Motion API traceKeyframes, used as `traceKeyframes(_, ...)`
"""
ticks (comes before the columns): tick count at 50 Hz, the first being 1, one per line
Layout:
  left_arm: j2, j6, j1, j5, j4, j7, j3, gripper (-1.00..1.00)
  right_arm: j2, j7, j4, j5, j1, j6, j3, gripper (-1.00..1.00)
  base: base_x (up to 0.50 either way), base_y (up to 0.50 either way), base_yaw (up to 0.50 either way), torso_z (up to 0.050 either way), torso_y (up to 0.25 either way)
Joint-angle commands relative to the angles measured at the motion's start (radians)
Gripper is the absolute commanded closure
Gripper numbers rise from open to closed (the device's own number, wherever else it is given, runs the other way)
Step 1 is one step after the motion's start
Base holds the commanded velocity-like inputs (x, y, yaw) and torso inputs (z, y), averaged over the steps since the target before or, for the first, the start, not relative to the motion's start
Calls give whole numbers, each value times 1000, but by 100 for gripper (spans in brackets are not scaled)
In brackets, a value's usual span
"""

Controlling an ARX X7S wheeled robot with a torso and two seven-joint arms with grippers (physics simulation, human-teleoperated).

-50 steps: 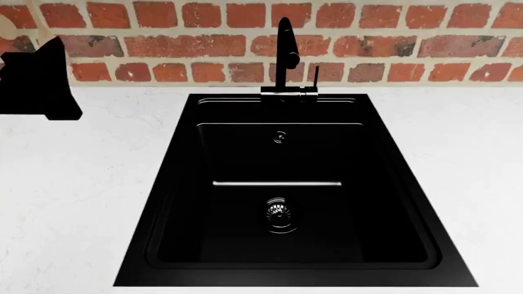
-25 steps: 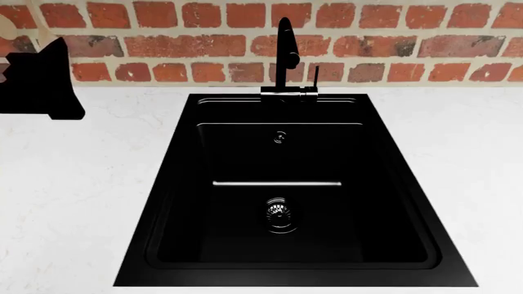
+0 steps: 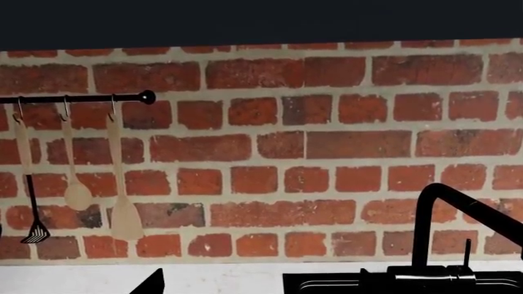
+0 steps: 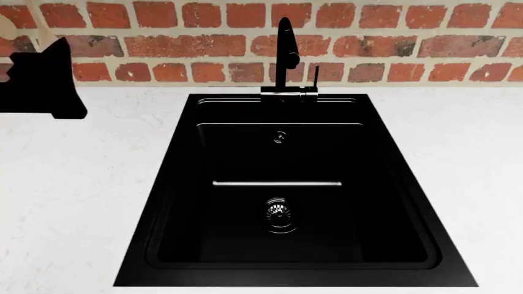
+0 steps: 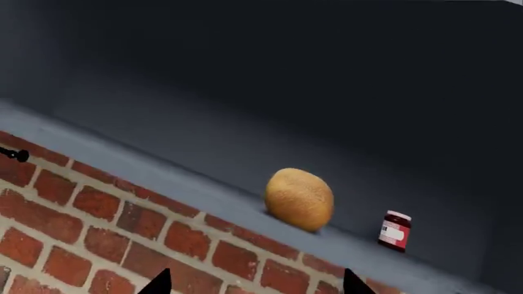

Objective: Pick the kiwi from the counter and place it in the cabinet.

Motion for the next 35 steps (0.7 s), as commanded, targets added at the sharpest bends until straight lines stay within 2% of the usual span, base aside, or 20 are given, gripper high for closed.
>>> traceKeyframes(1, 3, 1, -1, 11, -3, 6, 10, -100, 39, 125, -94, 152, -92, -17, 13, -100, 0, 0, 0, 0, 0)
traceKeyframes(12, 6, 2, 0, 20, -3, 7, 19, -100, 102, 224, -121, 279, -182, -39, -16, -100, 0, 0, 0, 0, 0)
traceKeyframes(35, -5, 3, -8, 17, -6, 11, 28, -100, 151, 273, -191, 331, -273, -80, -31, -100, 0, 0, 0, 0, 0)
